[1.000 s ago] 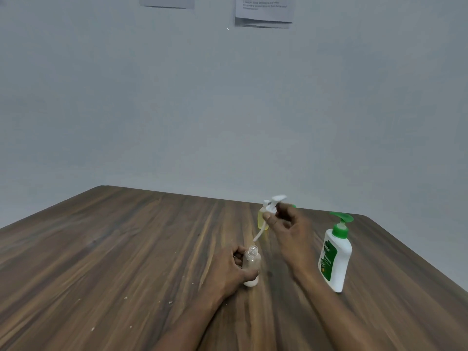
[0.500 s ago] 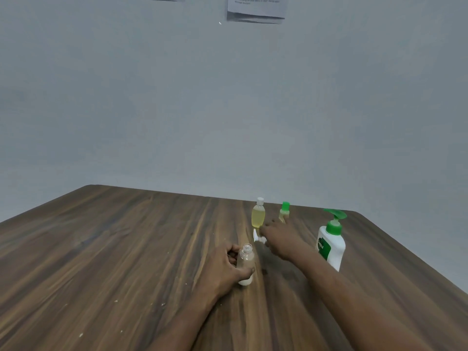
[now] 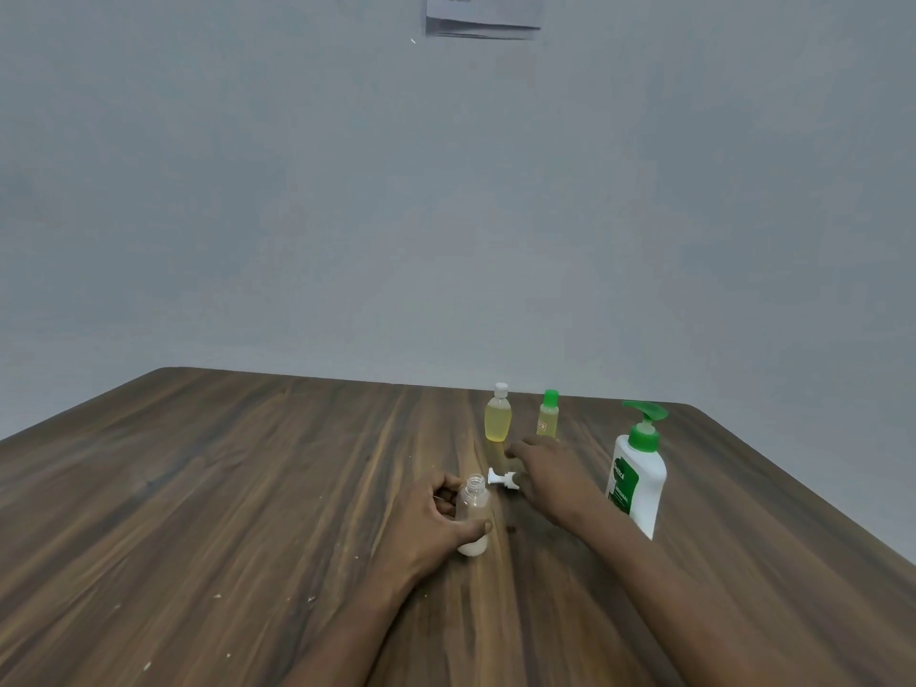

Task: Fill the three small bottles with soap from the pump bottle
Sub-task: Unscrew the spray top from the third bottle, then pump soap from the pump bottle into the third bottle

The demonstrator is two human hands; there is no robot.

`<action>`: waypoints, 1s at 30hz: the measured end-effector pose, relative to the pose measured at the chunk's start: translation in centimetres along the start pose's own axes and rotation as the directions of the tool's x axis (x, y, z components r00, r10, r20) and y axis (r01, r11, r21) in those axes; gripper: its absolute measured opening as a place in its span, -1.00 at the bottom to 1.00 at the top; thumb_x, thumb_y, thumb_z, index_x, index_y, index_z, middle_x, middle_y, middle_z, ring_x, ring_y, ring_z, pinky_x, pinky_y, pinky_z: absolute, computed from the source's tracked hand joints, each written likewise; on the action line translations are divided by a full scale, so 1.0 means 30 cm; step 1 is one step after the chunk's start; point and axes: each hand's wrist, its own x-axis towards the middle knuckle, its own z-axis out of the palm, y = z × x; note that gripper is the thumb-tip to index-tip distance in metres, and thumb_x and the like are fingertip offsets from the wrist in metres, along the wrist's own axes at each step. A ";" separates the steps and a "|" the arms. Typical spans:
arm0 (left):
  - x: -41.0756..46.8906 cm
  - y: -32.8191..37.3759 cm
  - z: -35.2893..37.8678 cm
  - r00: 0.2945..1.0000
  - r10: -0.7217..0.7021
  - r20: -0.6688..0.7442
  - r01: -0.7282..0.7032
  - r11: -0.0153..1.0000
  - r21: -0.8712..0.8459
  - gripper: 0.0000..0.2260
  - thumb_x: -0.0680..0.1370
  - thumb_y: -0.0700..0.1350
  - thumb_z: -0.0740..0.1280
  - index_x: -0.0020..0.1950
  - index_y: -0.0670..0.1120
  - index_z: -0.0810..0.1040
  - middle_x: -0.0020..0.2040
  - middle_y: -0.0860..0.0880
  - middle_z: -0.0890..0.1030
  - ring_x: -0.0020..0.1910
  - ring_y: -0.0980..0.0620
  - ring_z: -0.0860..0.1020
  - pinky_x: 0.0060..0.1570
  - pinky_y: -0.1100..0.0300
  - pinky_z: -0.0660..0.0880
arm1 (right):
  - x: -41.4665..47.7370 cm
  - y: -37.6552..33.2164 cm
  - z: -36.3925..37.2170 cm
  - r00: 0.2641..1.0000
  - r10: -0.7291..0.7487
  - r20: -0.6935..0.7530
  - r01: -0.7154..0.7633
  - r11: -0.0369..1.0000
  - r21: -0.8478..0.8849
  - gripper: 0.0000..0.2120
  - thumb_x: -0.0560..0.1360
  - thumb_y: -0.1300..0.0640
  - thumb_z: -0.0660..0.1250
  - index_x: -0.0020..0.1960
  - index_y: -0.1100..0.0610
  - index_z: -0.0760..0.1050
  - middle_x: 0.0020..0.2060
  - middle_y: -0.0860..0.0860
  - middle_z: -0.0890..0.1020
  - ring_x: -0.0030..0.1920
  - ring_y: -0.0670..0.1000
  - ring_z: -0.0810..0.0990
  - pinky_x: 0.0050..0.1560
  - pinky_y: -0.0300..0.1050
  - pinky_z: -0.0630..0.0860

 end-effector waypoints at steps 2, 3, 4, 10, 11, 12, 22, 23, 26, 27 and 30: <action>0.001 -0.002 -0.004 1.000 0.002 0.009 -0.002 1.000 -0.004 -0.60 0.31 -0.13 0.63 0.09 -0.03 0.61 0.01 -0.01 0.70 -0.01 0.02 0.66 0.00 0.17 0.62 | -0.071 -0.027 -0.056 0.972 -0.018 -0.233 0.051 0.989 0.139 -0.83 0.49 0.19 0.29 0.05 0.08 0.58 -0.05 -0.04 0.61 -0.05 0.02 0.56 -0.11 -0.19 0.41; 0.001 -0.003 -0.005 1.000 0.007 0.020 -0.007 1.000 0.002 -0.59 0.30 -0.13 0.63 0.09 -0.01 0.61 0.00 0.02 0.69 -0.03 0.07 0.66 -0.05 0.24 0.62 | -0.110 -0.032 -0.086 0.914 -0.021 -0.405 0.093 0.983 0.157 -0.89 0.46 0.22 0.33 -0.05 0.09 0.59 -0.15 -0.06 0.61 -0.14 -0.03 0.55 -0.17 -0.24 0.37; 0.000 -0.004 -0.008 0.999 0.012 0.031 -0.012 1.000 0.007 -0.59 0.30 -0.14 0.63 0.09 0.01 0.61 -0.01 0.03 0.69 -0.06 0.13 0.65 -0.11 0.33 0.59 | -0.147 -0.029 -0.117 0.811 -0.014 -0.585 0.117 0.984 0.138 -0.91 0.43 0.24 0.35 -0.11 0.09 0.58 -0.20 -0.08 0.60 -0.18 -0.07 0.53 -0.20 -0.26 0.35; -0.005 -0.006 -0.012 0.999 0.020 0.030 -0.020 1.000 -0.015 -0.50 0.30 -0.25 0.62 0.17 0.01 0.59 -0.02 0.00 0.69 -0.09 0.12 0.67 -0.21 0.41 0.54 | -0.255 0.141 -0.225 0.454 0.474 -0.754 -0.033 0.855 0.518 -0.71 0.43 0.04 0.33 0.12 0.05 0.41 -0.02 -0.17 0.43 -0.01 -0.05 0.48 0.03 -0.14 0.44; -0.005 -0.006 -0.012 0.999 0.020 0.031 -0.019 1.000 -0.023 -0.49 0.30 -0.27 0.62 0.18 0.00 0.58 -0.02 -0.02 0.69 -0.07 0.08 0.67 -0.19 0.38 0.55 | -0.257 0.164 -0.213 0.477 0.542 -0.692 -0.068 0.808 0.586 -0.62 0.42 0.01 0.36 0.19 0.04 0.36 0.03 -0.15 0.42 0.04 -0.01 0.48 0.06 -0.06 0.47; -0.004 -0.007 -0.013 0.999 0.019 0.032 -0.018 0.999 -0.026 -0.49 0.29 -0.28 0.63 0.18 -0.01 0.58 -0.01 -0.04 0.69 -0.04 0.04 0.68 -0.16 0.35 0.57 | -0.261 0.183 -0.192 0.517 0.596 -0.614 -0.104 0.756 0.646 -0.52 0.41 -0.03 0.39 0.26 0.02 0.31 0.09 -0.12 0.41 0.10 0.00 0.47 0.10 0.00 0.48; -0.016 0.000 -0.014 0.998 0.036 0.055 -0.038 0.999 0.033 -0.59 0.33 -0.29 0.61 0.13 -0.09 0.63 0.00 -0.04 0.71 -0.03 0.08 0.66 -0.24 0.48 0.49 | -0.262 0.188 -0.036 0.728 0.591 -0.348 -0.192 0.663 0.724 -0.25 0.35 0.16 0.49 0.39 -0.08 0.15 0.15 -0.09 0.50 0.05 -0.03 0.56 -0.08 -0.28 0.43; -0.020 0.001 -0.017 0.998 0.035 0.052 -0.037 0.999 0.035 -0.60 0.33 -0.29 0.61 0.12 -0.10 0.64 0.00 -0.04 0.71 -0.02 0.05 0.67 -0.23 0.48 0.49 | -0.267 0.186 -0.029 0.729 0.598 -0.333 -0.206 0.655 0.727 -0.24 0.38 0.16 0.47 0.43 -0.05 0.12 0.17 -0.05 0.51 0.05 0.01 0.57 -0.06 -0.20 0.46; -0.024 0.014 -0.019 0.998 0.037 0.047 -0.039 0.998 0.041 -0.61 0.35 -0.28 0.60 0.14 -0.12 0.64 0.02 -0.05 0.71 -0.02 0.05 0.66 -0.22 0.50 0.49 | -0.274 0.190 -0.034 0.739 0.591 -0.324 -0.211 0.659 0.722 -0.25 0.43 0.18 0.42 0.47 -0.03 0.07 0.20 -0.03 0.50 0.07 0.02 0.55 0.04 -0.10 0.46; -0.027 0.016 -0.020 0.998 0.031 0.046 -0.033 0.998 0.045 -0.62 0.35 -0.27 0.60 0.14 -0.11 0.64 0.02 -0.04 0.70 -0.01 0.06 0.66 -0.22 0.50 0.48 | -0.274 0.186 -0.037 0.737 0.595 -0.321 -0.216 0.657 0.722 -0.25 0.44 0.18 0.42 0.47 -0.05 0.07 0.18 -0.05 0.50 0.05 0.01 0.54 0.02 -0.11 0.45; -0.026 0.014 -0.017 0.999 0.027 0.040 -0.029 0.998 0.053 -0.63 0.36 -0.26 0.60 0.13 -0.10 0.64 0.01 -0.05 0.71 -0.02 0.05 0.67 -0.23 0.49 0.49 | -0.265 0.173 -0.041 0.728 0.605 -0.322 -0.215 0.648 0.731 -0.23 0.44 0.18 0.42 0.48 -0.06 0.06 0.13 -0.10 0.49 -0.02 -0.06 0.53 -0.06 -0.19 0.44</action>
